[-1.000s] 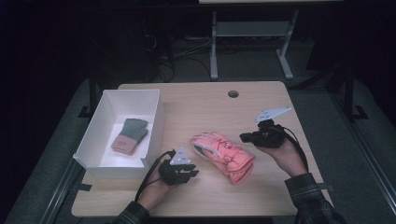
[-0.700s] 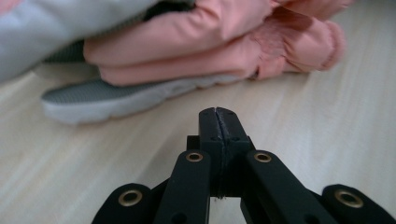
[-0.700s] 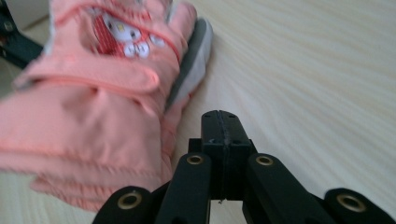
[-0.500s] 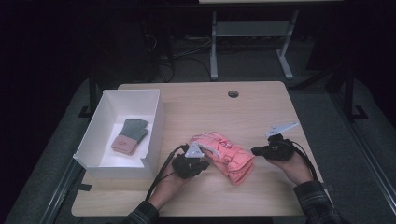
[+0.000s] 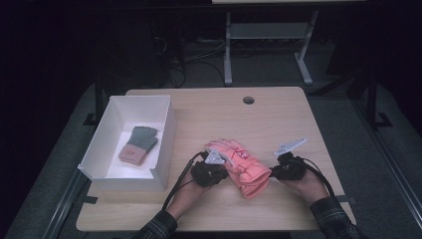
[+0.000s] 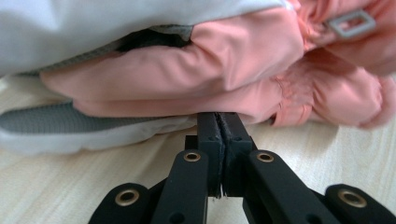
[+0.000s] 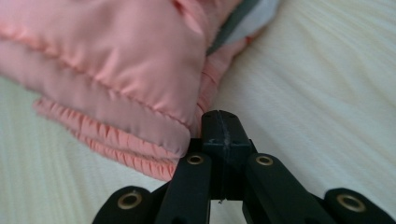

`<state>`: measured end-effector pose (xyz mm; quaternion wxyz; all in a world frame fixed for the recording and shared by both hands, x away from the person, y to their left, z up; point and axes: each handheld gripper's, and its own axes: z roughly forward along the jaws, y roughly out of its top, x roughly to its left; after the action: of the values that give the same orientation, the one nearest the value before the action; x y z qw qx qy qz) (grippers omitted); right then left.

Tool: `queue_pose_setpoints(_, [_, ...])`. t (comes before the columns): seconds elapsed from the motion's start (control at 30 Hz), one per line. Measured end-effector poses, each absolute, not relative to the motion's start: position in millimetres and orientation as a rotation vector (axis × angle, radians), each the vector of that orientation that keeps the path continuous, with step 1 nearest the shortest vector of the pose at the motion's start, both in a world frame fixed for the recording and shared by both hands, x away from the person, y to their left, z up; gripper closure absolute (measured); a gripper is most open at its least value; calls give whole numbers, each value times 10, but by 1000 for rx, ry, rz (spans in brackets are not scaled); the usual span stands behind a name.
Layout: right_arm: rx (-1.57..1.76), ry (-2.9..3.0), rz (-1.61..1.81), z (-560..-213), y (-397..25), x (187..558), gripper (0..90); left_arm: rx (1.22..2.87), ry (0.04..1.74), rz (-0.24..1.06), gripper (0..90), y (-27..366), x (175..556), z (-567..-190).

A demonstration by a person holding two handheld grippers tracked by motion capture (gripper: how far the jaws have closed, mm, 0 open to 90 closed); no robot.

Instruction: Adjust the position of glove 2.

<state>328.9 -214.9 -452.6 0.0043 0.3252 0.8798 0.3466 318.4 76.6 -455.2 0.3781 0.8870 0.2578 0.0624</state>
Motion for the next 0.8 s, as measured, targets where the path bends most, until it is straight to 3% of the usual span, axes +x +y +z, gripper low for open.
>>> queue_pose_setpoints(0.8, [808, 2881, 1182, -4534, -1586, 2878, 900, 2216, 677, 57, 894, 842, 3444, -4548])
